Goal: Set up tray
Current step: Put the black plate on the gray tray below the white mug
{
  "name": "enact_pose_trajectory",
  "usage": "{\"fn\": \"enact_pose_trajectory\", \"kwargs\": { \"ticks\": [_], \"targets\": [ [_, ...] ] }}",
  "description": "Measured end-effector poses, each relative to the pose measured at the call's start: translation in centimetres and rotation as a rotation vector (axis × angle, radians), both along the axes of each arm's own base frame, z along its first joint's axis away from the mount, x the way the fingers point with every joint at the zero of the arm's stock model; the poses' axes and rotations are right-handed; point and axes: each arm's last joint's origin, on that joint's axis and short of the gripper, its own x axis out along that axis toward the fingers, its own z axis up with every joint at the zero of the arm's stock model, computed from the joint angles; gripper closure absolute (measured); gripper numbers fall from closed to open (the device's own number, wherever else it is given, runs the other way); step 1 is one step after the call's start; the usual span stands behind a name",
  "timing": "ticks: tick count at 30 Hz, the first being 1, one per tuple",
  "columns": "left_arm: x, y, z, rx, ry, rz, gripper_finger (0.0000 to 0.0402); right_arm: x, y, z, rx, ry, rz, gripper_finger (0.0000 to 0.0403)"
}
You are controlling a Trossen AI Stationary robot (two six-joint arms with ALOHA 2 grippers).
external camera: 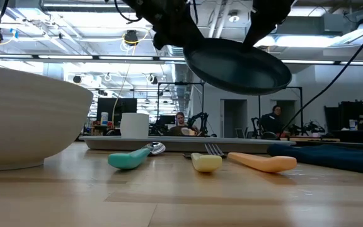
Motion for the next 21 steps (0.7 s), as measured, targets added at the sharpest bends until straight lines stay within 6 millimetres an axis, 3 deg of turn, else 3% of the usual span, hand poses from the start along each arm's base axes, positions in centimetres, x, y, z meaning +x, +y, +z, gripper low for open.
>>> {"fn": "enact_pose_trajectory", "kwargs": {
  "ticks": [8, 21],
  "targets": [
    [0.0, 0.3, 0.6, 0.125, 0.016, 0.097, 0.0278, 0.1, -1.3, 0.1, 0.011, -0.014, -0.049, 0.0400],
    [1.1, 0.6, -1.2, 0.246, 0.100, 0.148, 0.0278, 0.4, -1.7, 0.4, 0.031, -0.050, -0.051, 0.0400]
  ]
}}
